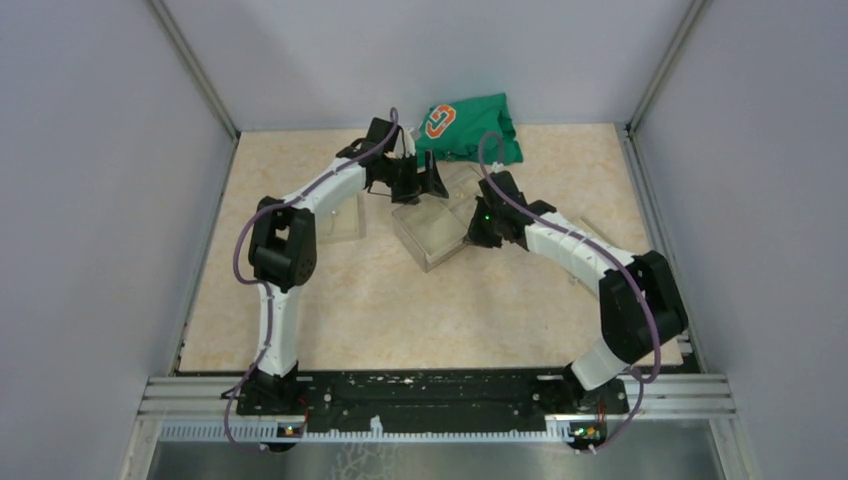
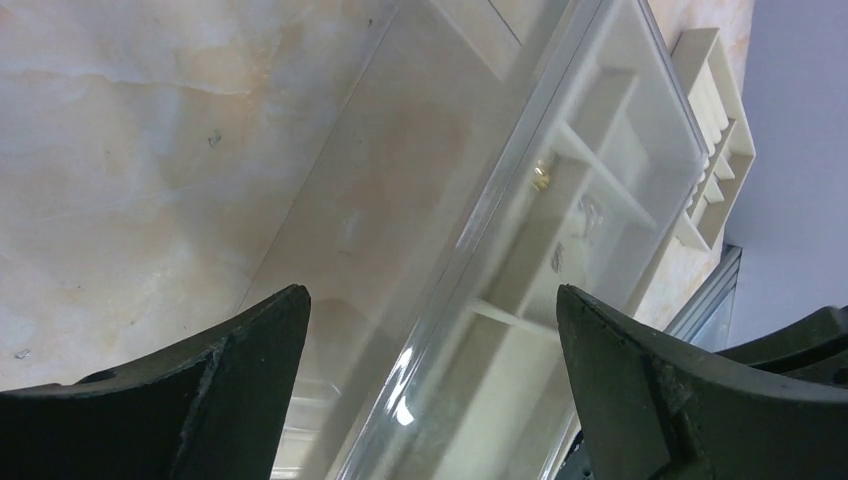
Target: Organize the mixed jewelry
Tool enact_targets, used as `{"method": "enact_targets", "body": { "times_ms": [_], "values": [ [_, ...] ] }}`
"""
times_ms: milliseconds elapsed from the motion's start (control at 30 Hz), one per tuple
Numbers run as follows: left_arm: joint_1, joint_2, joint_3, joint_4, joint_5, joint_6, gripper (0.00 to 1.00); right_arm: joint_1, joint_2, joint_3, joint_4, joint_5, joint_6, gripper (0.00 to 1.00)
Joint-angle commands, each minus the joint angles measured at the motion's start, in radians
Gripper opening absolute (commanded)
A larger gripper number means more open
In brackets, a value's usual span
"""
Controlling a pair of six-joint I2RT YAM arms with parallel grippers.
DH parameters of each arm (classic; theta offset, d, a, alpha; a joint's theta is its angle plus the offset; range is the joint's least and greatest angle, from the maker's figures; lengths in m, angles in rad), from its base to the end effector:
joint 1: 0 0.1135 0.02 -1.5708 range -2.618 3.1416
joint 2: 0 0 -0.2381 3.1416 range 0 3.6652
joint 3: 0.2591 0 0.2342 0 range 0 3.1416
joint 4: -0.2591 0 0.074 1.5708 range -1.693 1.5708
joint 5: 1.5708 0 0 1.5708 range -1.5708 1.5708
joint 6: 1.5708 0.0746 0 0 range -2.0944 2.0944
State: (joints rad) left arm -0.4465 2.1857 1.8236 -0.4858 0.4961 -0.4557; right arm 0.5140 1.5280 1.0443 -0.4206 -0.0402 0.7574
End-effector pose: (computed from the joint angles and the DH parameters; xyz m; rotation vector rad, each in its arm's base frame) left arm 0.4200 -0.2405 0.1792 0.2300 2.5244 -0.9911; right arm 0.2859 0.1648 0.1825 0.2943 2.5530 0.5697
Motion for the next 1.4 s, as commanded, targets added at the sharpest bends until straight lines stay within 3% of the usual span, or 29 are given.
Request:
{"method": "enact_targets", "body": {
  "times_ms": [0, 200, 367, 400, 467, 533, 767, 933, 1133, 1367],
  "values": [
    [-0.007, -0.037, -0.026, 0.024, 0.063, -0.011, 0.99, 0.005, 0.086, 0.152, 0.07, 0.024, -0.047, 0.0],
    [-0.012, -0.064, -0.047, 0.027, 0.069, -0.022, 0.98, 0.005, 0.212, 0.291, 0.048, -0.019, -0.062, 0.0],
    [-0.008, -0.1, -0.027, -0.012, -0.02, -0.004, 0.99, 0.004, 0.066, 0.251, -0.045, 0.065, -0.109, 0.0],
    [-0.007, -0.107, -0.013, -0.024, -0.036, 0.002, 0.99, 0.001, 0.017, 0.227, -0.072, 0.113, -0.122, 0.02],
    [-0.006, -0.12, 0.014, -0.049, -0.07, 0.013, 0.99, -0.021, -0.109, 0.17, -0.117, 0.17, -0.141, 0.17],
    [-0.004, -0.139, 0.031, -0.06, -0.094, 0.022, 0.99, -0.091, -0.208, 0.098, -0.175, 0.198, -0.136, 0.31],
    [0.006, -0.22, 0.021, -0.098, -0.141, 0.033, 0.99, -0.602, -0.444, -0.089, -0.352, 0.102, -0.189, 0.46],
    [0.005, -0.314, -0.055, -0.073, -0.139, 0.03, 0.99, -0.773, -0.396, -0.111, -0.377, 0.025, -0.239, 0.48],
    [0.005, -0.397, -0.141, -0.069, -0.139, 0.034, 0.99, -0.789, -0.268, -0.13, -0.303, 0.08, -0.243, 0.45],
    [0.005, -0.451, -0.219, -0.066, -0.161, 0.041, 0.99, -0.781, -0.168, -0.16, -0.181, -0.09, -0.289, 0.41]
  ]
}}
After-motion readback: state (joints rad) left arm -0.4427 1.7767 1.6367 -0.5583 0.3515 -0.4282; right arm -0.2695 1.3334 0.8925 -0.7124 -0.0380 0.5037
